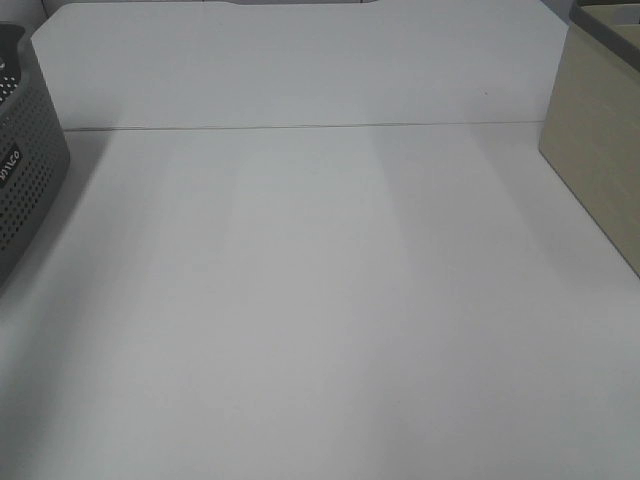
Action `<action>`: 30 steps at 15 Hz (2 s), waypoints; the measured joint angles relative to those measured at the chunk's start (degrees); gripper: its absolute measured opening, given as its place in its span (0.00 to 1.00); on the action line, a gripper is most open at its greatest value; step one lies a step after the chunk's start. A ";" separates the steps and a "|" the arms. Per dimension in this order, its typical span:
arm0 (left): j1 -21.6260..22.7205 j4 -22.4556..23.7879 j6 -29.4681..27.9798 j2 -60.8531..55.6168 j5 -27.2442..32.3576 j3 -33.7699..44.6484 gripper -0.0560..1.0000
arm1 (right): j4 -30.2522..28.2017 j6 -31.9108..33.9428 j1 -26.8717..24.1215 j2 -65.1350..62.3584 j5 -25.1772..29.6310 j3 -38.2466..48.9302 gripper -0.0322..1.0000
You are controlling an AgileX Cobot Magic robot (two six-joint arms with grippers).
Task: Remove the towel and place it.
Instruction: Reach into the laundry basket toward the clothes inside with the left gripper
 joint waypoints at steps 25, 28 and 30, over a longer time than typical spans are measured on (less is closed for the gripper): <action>25.90 -1.83 -2.64 51.22 -4.87 -26.07 0.99 | 0.00 0.00 0.00 0.00 0.00 0.00 0.80; 25.90 -2.01 -2.58 53.06 -9.34 -26.07 0.99 | 0.00 0.00 0.00 0.00 0.00 0.00 0.80; 25.90 -2.18 -2.58 55.00 -12.20 -26.07 0.99 | 0.00 0.00 0.00 0.00 0.00 0.00 0.80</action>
